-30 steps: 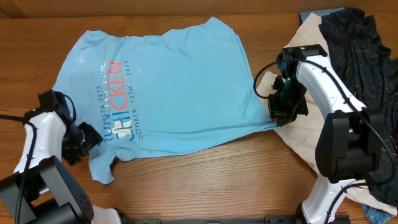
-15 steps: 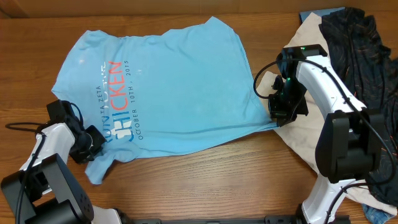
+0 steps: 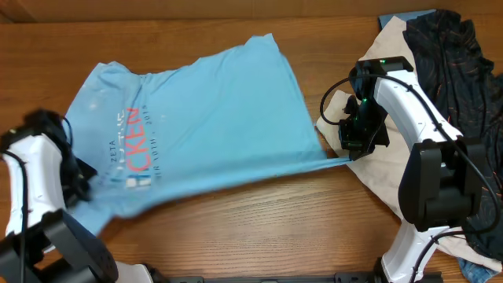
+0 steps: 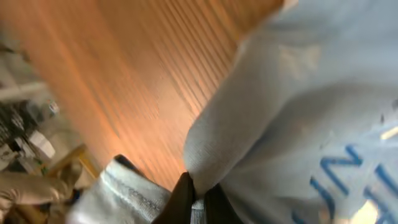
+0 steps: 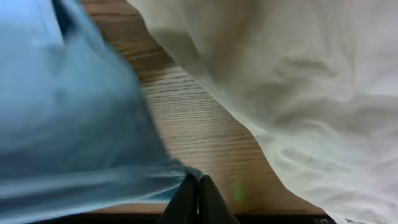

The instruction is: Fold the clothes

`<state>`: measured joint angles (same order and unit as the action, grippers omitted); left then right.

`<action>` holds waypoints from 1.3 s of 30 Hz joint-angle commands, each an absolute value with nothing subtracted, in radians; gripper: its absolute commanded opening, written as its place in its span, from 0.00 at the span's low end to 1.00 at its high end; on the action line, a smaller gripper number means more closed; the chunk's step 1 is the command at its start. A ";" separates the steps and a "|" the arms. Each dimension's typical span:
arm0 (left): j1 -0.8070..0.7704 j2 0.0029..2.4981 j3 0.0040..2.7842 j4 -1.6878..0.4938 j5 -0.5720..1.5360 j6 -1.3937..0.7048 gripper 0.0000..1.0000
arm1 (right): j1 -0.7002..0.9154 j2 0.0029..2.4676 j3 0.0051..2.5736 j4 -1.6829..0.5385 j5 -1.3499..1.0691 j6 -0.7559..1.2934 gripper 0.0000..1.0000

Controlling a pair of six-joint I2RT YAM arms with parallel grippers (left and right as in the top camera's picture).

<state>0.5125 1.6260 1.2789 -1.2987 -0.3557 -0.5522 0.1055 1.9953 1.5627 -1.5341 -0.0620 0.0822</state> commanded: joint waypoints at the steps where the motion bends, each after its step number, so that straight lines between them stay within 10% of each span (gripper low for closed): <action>1: 0.519 1.589 1.382 -1.315 -0.563 -0.614 0.18 | 0.100 1.966 1.560 -1.531 -0.043 0.078 0.04; 19: 0.531 1.597 1.268 -1.330 -0.388 -0.559 0.50 | 0.100 1.966 1.560 -1.530 -0.043 0.078 0.04; 39: 0.535 1.597 0.913 -1.052 -0.367 -0.565 0.56 | 0.100 1.966 1.560 -1.530 -0.043 0.078 0.04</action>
<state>0.5255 1.6009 0.9447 -1.0809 -0.3481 -0.5488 0.1047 1.9953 1.5623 -1.5303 -0.0513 0.0807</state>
